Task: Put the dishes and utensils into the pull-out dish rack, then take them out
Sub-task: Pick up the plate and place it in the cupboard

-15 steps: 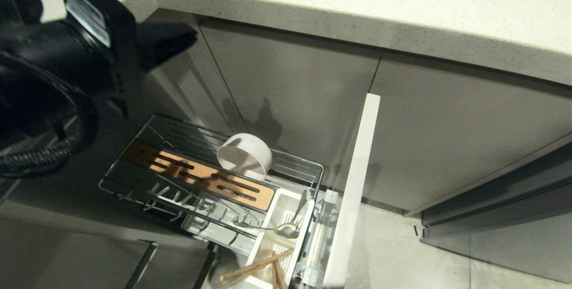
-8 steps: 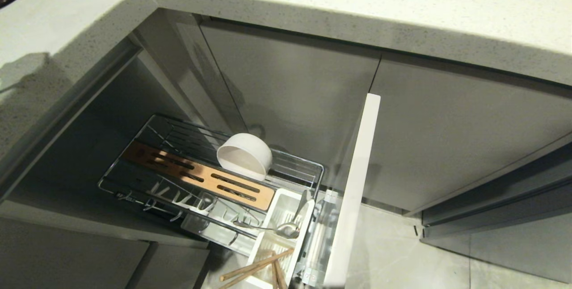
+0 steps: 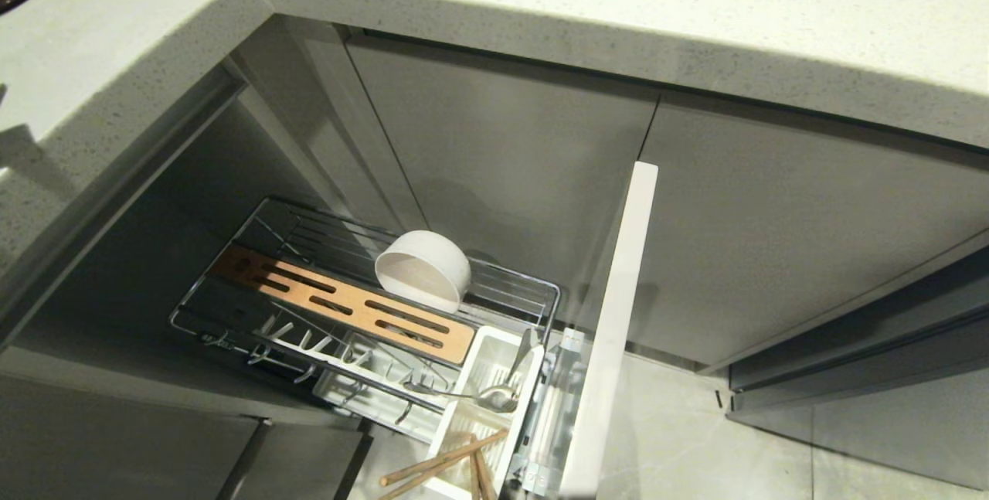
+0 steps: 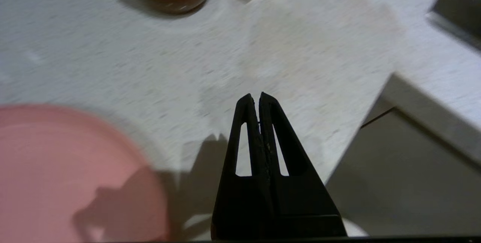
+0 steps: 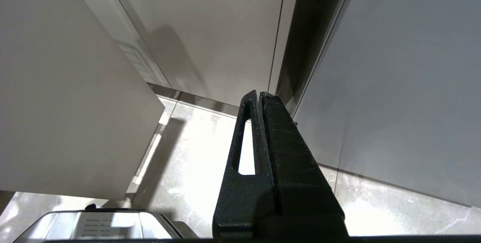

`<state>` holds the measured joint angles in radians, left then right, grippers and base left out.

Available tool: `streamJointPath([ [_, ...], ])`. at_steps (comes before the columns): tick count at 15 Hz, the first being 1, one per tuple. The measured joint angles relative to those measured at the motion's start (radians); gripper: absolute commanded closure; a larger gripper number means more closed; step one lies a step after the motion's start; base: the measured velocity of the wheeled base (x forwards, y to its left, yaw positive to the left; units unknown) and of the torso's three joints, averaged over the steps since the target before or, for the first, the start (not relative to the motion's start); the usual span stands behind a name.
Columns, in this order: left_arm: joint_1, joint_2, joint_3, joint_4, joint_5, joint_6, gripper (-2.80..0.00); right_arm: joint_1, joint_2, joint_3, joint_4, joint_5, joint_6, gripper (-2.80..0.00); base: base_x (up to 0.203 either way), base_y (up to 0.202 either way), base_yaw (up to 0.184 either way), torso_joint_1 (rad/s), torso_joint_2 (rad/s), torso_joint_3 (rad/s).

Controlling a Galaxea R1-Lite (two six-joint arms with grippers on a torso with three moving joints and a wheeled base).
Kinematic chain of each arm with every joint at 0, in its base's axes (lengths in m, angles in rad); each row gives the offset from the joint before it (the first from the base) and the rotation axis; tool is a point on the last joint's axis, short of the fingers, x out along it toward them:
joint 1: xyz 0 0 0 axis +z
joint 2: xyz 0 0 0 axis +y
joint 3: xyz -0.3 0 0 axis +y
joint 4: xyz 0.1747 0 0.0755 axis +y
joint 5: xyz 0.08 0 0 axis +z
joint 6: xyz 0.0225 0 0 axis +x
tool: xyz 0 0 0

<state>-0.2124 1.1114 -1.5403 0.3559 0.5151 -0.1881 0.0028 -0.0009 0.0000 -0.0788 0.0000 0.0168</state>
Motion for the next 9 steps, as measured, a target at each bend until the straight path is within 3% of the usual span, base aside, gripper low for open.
streamJointPath([
  [4, 0.119, -0.021, -0.096, 0.301, -0.017, -0.001, -2.8, 0.0, 0.0, 0.0, 0.0, 0.0, 0.0, 0.0, 0.0, 0.0, 0.0, 0.0, 0.0, 0.0],
  [9, 0.241, -0.03, -0.132, 0.458, -0.011, 0.001, -2.8, 0.0, 0.0, 0.0, 0.0, 0.0, 0.0, 0.0, 0.0, 0.0, 0.0, 0.0, 0.0, 0.0],
])
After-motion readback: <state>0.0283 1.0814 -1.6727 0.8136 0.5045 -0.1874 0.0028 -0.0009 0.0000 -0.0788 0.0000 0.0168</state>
